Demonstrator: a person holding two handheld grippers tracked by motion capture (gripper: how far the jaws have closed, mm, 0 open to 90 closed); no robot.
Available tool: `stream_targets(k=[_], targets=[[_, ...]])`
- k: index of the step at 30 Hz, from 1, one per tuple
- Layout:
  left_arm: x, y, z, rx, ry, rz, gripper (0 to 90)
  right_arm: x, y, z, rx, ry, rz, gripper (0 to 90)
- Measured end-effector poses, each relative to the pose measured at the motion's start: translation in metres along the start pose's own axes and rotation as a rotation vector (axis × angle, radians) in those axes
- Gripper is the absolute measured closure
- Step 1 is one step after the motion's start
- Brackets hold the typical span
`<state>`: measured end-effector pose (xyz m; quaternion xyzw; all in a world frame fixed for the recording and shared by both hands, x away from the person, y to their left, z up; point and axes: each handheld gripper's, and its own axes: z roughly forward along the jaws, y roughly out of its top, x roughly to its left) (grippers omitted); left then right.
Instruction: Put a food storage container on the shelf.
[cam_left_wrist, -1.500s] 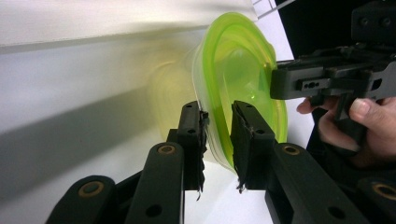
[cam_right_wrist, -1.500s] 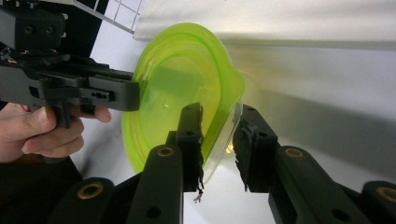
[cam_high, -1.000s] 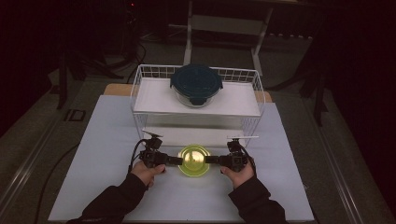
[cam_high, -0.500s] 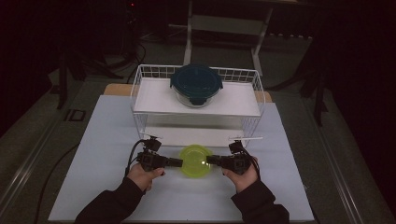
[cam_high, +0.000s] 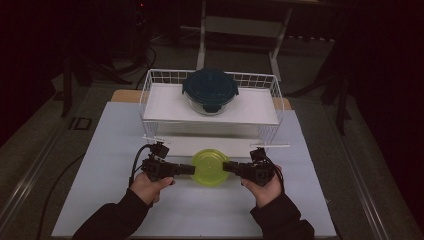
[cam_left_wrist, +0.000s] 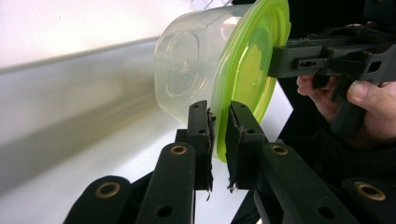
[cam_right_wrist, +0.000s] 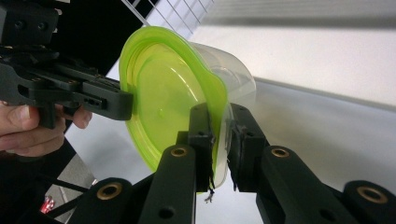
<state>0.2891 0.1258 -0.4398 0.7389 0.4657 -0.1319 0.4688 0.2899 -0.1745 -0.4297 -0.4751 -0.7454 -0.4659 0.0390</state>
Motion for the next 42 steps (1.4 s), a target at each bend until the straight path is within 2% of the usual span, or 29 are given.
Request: stream_targets(k=[11, 20, 29, 31, 42], targets=[[-0.026, 0.016, -0.020, -0.039, 0.005, 0.053, 80.8, 0.014, 0.015, -0.021, -0.050, 0.019, -0.008, 80.6], [-0.045, 0.031, -0.040, -0.092, -0.001, 0.097, 81.0, 0.032, 0.033, -0.038, -0.106, 0.023, -0.042, 80.6], [-0.064, 0.054, -0.061, -0.140, -0.006, 0.134, 81.1, 0.049, 0.057, -0.055, -0.160, 0.021, -0.081, 80.6], [-0.068, 0.059, -0.064, -0.151, -0.001, 0.146, 81.2, 0.055, 0.067, -0.060, -0.182, 0.019, -0.093, 80.6], [-0.086, 0.090, -0.086, -0.198, 0.029, 0.189, 81.3, 0.068, 0.098, -0.070, -0.231, 0.015, -0.115, 80.6]])
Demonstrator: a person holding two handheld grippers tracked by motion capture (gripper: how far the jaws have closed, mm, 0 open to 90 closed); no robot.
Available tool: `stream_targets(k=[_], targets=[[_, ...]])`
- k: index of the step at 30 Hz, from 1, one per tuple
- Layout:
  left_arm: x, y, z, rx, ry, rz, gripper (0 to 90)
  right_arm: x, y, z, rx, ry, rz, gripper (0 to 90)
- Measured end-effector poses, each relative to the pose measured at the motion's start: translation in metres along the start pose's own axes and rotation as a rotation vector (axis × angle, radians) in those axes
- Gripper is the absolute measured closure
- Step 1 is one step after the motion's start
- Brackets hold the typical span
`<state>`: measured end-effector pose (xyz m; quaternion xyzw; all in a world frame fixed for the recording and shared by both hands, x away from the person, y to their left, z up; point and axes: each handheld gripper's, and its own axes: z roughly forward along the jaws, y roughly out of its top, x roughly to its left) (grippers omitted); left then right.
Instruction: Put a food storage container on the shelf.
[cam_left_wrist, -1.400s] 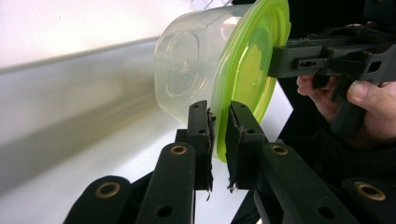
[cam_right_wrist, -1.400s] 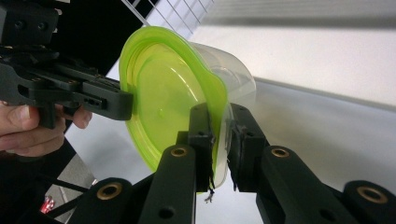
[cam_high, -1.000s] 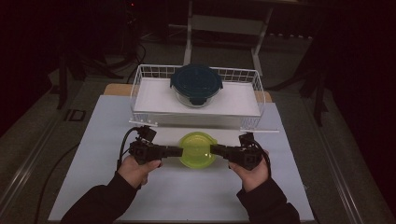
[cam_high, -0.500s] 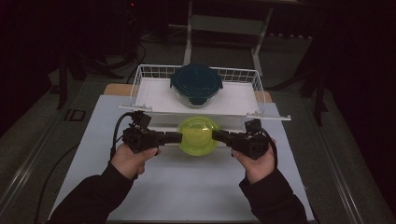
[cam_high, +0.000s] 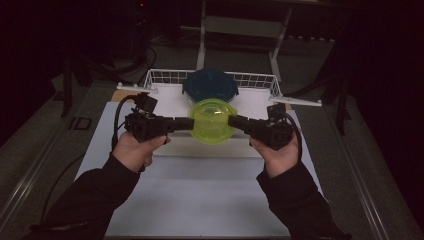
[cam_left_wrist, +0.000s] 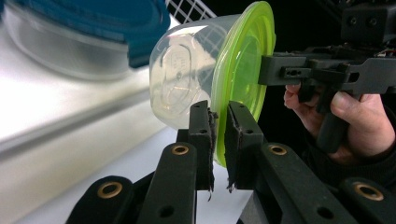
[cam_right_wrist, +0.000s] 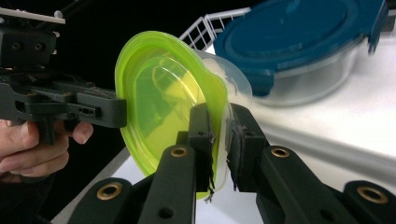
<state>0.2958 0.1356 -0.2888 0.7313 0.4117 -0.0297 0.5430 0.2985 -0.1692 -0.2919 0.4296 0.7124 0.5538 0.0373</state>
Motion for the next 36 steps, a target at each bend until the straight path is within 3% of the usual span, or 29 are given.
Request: stream_targets(k=[7, 19, 36], targets=[[-0.001, 0.023, -0.007, -0.028, 0.013, 0.013, 81.3, 0.006, 0.027, 0.001, -0.024, -0.014, -0.023, 80.5], [0.008, 0.058, -0.008, -0.045, 0.041, 0.020, 81.3, 0.003, 0.065, 0.015, -0.036, -0.040, -0.012, 80.5], [0.031, 0.077, 0.011, -0.030, 0.050, -0.052, 81.1, -0.014, 0.087, 0.032, 0.006, -0.088, 0.033, 80.3]])
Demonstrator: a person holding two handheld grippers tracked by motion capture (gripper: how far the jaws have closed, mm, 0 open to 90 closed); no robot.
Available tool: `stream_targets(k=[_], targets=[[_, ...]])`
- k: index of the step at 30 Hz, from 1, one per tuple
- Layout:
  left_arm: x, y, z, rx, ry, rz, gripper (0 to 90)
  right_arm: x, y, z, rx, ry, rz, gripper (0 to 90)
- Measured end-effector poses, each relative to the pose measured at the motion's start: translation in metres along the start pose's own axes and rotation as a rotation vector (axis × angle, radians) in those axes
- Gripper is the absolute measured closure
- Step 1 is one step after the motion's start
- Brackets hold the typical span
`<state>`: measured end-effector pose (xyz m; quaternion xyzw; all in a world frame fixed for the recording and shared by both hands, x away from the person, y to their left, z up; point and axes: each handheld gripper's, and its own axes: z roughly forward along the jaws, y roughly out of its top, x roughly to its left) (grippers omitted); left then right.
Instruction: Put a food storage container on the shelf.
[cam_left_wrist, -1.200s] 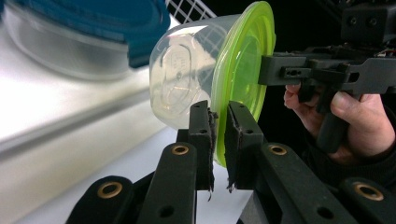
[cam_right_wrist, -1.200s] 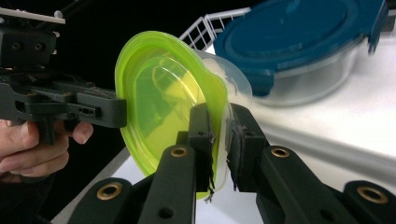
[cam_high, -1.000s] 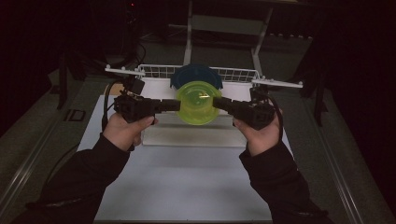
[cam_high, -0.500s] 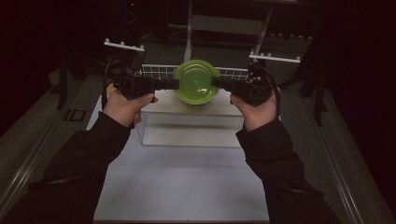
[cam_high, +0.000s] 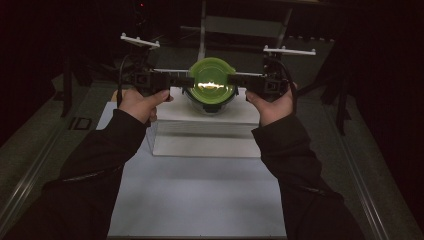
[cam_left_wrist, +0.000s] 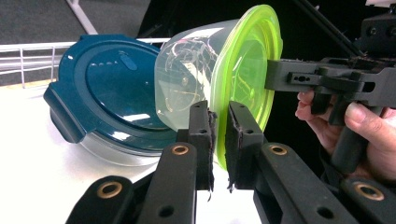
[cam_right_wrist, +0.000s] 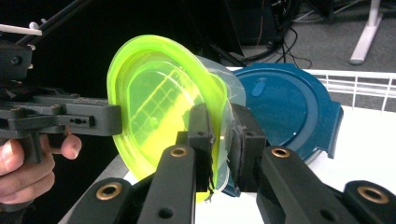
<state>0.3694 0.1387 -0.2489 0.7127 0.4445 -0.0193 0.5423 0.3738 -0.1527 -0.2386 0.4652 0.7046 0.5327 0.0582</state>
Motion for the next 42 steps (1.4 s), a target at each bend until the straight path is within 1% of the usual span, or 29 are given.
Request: stream_targets(k=[1, 3, 6, 9, 11, 13, 14, 19, 22, 23, 25, 26, 27, 28, 30, 32, 33, 34, 35, 36, 37, 39, 42], targets=[[0.002, 0.000, 0.001, 0.000, -0.007, -0.011, 81.1, -0.003, 0.000, 0.001, 0.012, 0.002, 0.009, 80.3], [0.006, -0.001, 0.005, 0.010, -0.017, -0.031, 81.0, -0.004, 0.000, 0.003, 0.019, -0.005, 0.010, 80.3], [0.008, -0.002, 0.006, 0.012, -0.013, -0.029, 80.9, -0.005, 0.000, 0.004, 0.026, -0.008, 0.014, 80.3], [0.011, -0.002, 0.009, 0.014, -0.008, -0.036, 80.5, -0.007, -0.001, 0.007, 0.032, -0.012, 0.020, 80.2], [0.015, -0.001, 0.011, 0.021, -0.014, -0.049, 80.3, -0.008, -0.001, 0.009, 0.038, -0.012, 0.028, 80.1], [0.016, 0.000, 0.012, 0.023, -0.013, -0.057, 79.9, -0.009, 0.000, 0.010, 0.043, -0.012, 0.035, 79.9], [0.018, 0.000, 0.012, 0.021, -0.023, -0.066, 79.9, -0.009, 0.000, 0.010, 0.043, -0.012, 0.035, 79.9], [0.020, 0.001, 0.015, 0.005, -0.004, -0.069, 78.9, -0.009, 0.002, 0.012, 0.039, -0.023, 0.034, 79.5], [0.023, 0.003, 0.017, 0.000, -0.007, -0.082, 77.7, -0.009, 0.005, 0.014, 0.038, -0.023, 0.038, 79.0], [0.024, 0.003, 0.017, -0.008, -0.004, -0.087, 77.6, -0.009, 0.006, 0.015, 0.041, -0.021, 0.044, 77.8], [0.024, 0.004, 0.018, -0.010, -0.009, -0.085, 76.4, -0.009, 0.007, 0.016, 0.039, -0.023, 0.042, 76.7], [0.024, 0.005, 0.019, -0.013, -0.009, -0.083, 76.2, -0.010, 0.008, 0.016, 0.036, -0.027, 0.041, 73.5], [0.023, 0.006, 0.019, -0.013, -0.009, -0.083, 74.7, -0.011, 0.010, 0.017, 0.035, -0.029, 0.050, 73.1], [0.023, 0.007, 0.021, -0.016, -0.006, -0.080, 74.7, -0.011, 0.010, 0.017, 0.035, -0.029, 0.050, 73.1], [0.023, 0.010, 0.024, -0.012, 0.001, -0.079, 74.7, -0.013, 0.012, 0.018, 0.028, -0.047, 0.046, 73.0], [0.023, 0.011, 0.026, -0.014, 0.008, -0.079, 74.7, -0.016, 0.013, 0.019, 0.029, -0.049, 0.055, 72.9], [0.024, 0.012, 0.027, -0.020, 0.010, -0.087, 73.3, -0.020, 0.015, 0.021, 0.032, -0.052, 0.066, 71.3], [0.025, 0.012, 0.028, -0.020, 0.009, -0.086, 73.3, -0.020, 0.015, 0.021, 0.032, -0.052, 0.066, 71.3], [0.027, 0.012, 0.029, -0.033, 0.015, -0.087, 70.8, -0.024, 0.015, 0.023, 0.038, -0.057, 0.074, 69.8], [0.027, 0.012, 0.029, -0.033, 0.015, -0.087, 69.8, -0.024, 0.015, 0.023, 0.038, -0.057, 0.074, 69.8], [0.028, 0.013, 0.030, -0.039, 0.016, -0.091, 69.7, -0.026, 0.016, 0.025, 0.035, -0.053, 0.081, 67.6], [0.030, 0.014, 0.032, -0.050, 0.013, -0.103, 69.7, -0.027, 0.016, 0.025, 0.033, -0.056, 0.083, 67.6], [0.032, 0.017, 0.035, -0.058, 0.015, -0.110, 68.2, -0.026, 0.019, 0.028, 0.035, -0.085, 0.066, 67.6]])
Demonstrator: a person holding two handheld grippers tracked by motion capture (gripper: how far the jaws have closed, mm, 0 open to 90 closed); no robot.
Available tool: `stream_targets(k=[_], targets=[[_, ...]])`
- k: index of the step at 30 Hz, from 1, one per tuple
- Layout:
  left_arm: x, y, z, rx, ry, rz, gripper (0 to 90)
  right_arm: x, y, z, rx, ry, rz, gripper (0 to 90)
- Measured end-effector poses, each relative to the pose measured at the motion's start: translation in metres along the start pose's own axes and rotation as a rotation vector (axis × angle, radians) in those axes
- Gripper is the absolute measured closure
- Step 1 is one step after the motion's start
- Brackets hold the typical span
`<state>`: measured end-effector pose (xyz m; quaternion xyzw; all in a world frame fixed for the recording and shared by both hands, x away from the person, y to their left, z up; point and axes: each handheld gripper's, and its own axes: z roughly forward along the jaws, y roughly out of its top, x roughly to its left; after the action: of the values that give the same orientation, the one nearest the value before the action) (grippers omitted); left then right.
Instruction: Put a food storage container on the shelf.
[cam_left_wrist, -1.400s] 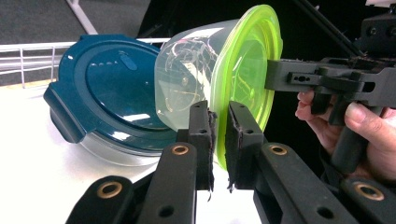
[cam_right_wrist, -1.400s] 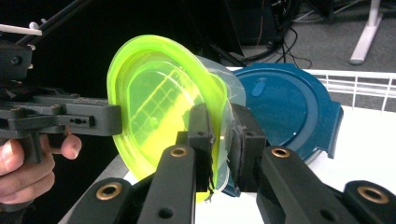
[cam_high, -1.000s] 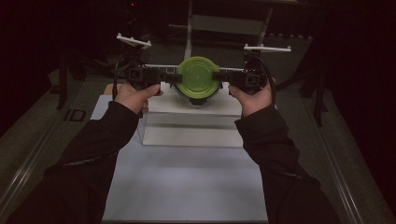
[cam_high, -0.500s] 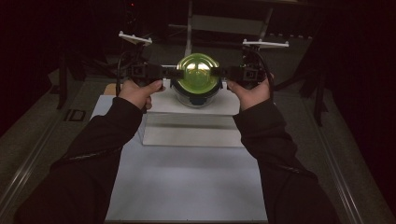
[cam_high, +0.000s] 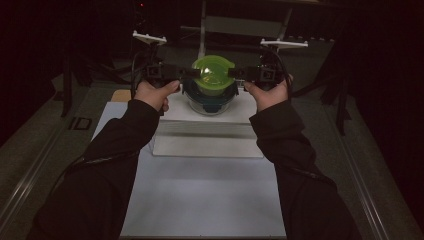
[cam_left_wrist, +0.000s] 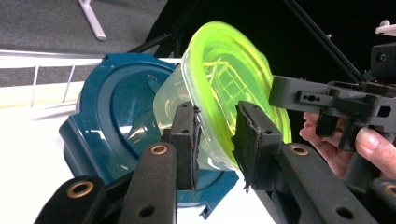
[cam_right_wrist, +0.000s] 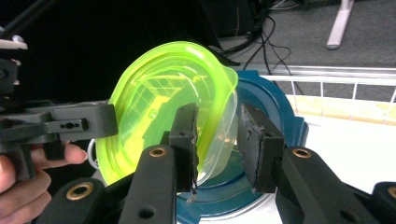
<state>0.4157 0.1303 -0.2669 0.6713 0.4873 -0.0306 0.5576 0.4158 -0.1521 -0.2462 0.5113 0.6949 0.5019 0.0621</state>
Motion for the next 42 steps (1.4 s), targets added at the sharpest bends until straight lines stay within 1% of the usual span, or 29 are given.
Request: stream_targets(k=[2, 5, 6, 7, 8, 11, 13, 14, 15, 16, 17, 19, 20, 24, 25, 26, 27, 28, 29, 31, 32, 33, 34, 35, 37, 39, 40, 41, 42], targets=[[0.002, 0.002, 0.002, -0.005, 0.007, -0.006, 66.8, -0.001, 0.002, 0.002, 0.002, -0.006, 0.001, 66.9], [0.003, 0.003, 0.004, -0.015, 0.017, -0.003, 63.4, -0.003, 0.005, 0.006, 0.005, -0.007, 0.007, 65.8], [0.003, 0.003, 0.005, -0.018, 0.016, 0.002, 62.5, -0.004, 0.006, 0.007, 0.007, -0.010, 0.005, 65.8], [0.003, 0.003, 0.005, -0.025, 0.027, 0.011, 62.2, -0.004, 0.006, 0.008, 0.008, -0.010, 0.009, 65.8], [0.003, 0.003, 0.006, -0.028, 0.033, 0.016, 60.0, -0.005, 0.007, 0.009, 0.011, -0.010, 0.008, 65.3], [0.003, 0.004, 0.007, -0.033, 0.035, 0.018, 59.2, -0.006, 0.008, 0.011, 0.010, -0.011, 0.010, 65.3], [0.003, 0.004, 0.008, -0.030, 0.043, 0.029, 55.4, -0.006, 0.009, 0.011, 0.002, -0.009, 0.010, 62.6], [0.002, 0.004, 0.008, -0.030, 0.043, 0.029, 53.0, -0.006, 0.009, 0.011, 0.003, -0.005, 0.000, 61.3], [0.002, 0.004, 0.008, -0.030, 0.050, 0.034, 49.1, -0.005, 0.010, 0.009, -0.007, -0.003, -0.009, 60.3], [0.002, 0.004, 0.008, -0.035, 0.051, 0.033, 49.1, -0.005, 0.010, 0.009, -0.007, -0.003, -0.009, 60.3], [0.002, 0.004, 0.008, -0.039, 0.052, 0.029, 45.2, -0.005, 0.011, 0.007, -0.016, -0.001, -0.017, 57.4], [0.002, 0.004, 0.007, -0.046, 0.057, 0.030, 44.1, -0.004, 0.011, 0.005, -0.023, 0.006, -0.023, 56.2], [0.002, 0.004, 0.007, -0.050, 0.055, 0.026, 44.1, -0.004, 0.011, 0.005, -0.023, 0.006, -0.023, 56.2], [0.001, 0.002, 0.004, -0.068, 0.040, 0.024, 37.9, -0.001, 0.011, 0.001, -0.021, 0.012, -0.043, 52.6], [0.001, 0.002, 0.002, -0.069, 0.026, 0.032, 35.3, 0.001, 0.011, -0.001, -0.026, 0.020, -0.047, 49.5], [0.001, 0.001, 0.001, -0.070, 0.010, 0.041, 35.3, 0.001, 0.011, -0.001, -0.026, 0.020, -0.047, 49.5], [0.000, 0.000, 0.000, -0.074, 0.003, 0.044, 30.5, 0.003, 0.010, -0.004, -0.035, 0.018, -0.062, 46.8], [-0.001, 0.000, -0.002, -0.077, -0.008, 0.050, 30.5, 0.003, 0.010, -0.004, -0.035, 0.018, -0.062, 46.8], [-0.002, -0.001, -0.003, -0.075, -0.016, 0.060, 25.8, 0.004, 0.009, -0.007, -0.036, 0.024, -0.065, 43.3], [-0.005, -0.002, -0.007, -0.092, -0.017, 0.075, 24.9, 0.005, 0.009, -0.008, -0.032, 0.030, -0.066, 41.6], [-0.006, -0.003, -0.009, -0.094, -0.017, 0.084, 21.9, 0.006, 0.008, -0.009, -0.035, 0.029, -0.073, 38.5], [-0.007, -0.003, -0.010, -0.096, -0.014, 0.097, 18.8, 0.007, 0.008, -0.009, -0.037, 0.029, -0.074, 37.6], [-0.008, -0.004, -0.012, -0.098, -0.011, 0.102, 15.8, 0.008, 0.007, -0.010, -0.038, 0.037, -0.074, 35.8], [-0.010, -0.005, -0.014, -0.101, -0.019, 0.109, 14.5, 0.009, 0.006, -0.010, -0.040, 0.039, -0.076, 33.3], [-0.012, -0.008, -0.016, -0.099, -0.021, 0.126, 13.7, 0.010, 0.005, -0.011, -0.034, 0.059, -0.087, 29.4], [-0.014, -0.011, -0.018, -0.098, -0.031, 0.141, 11.1, 0.011, 0.003, -0.012, -0.035, 0.086, -0.089, 26.5], [-0.015, -0.013, -0.019, -0.100, -0.037, 0.145, 8.0, 0.011, 0.001, -0.012, -0.030, 0.096, -0.092, 25.4], [-0.016, -0.015, -0.019, -0.100, -0.052, 0.145, 5.3, 0.012, 0.000, -0.013, -0.029, 0.101, -0.096, 23.9], [-0.016, -0.017, -0.020, -0.093, -0.060, 0.154, 3.3, 0.012, -0.001, -0.014, -0.031, 0.112, -0.096, 23.4]])
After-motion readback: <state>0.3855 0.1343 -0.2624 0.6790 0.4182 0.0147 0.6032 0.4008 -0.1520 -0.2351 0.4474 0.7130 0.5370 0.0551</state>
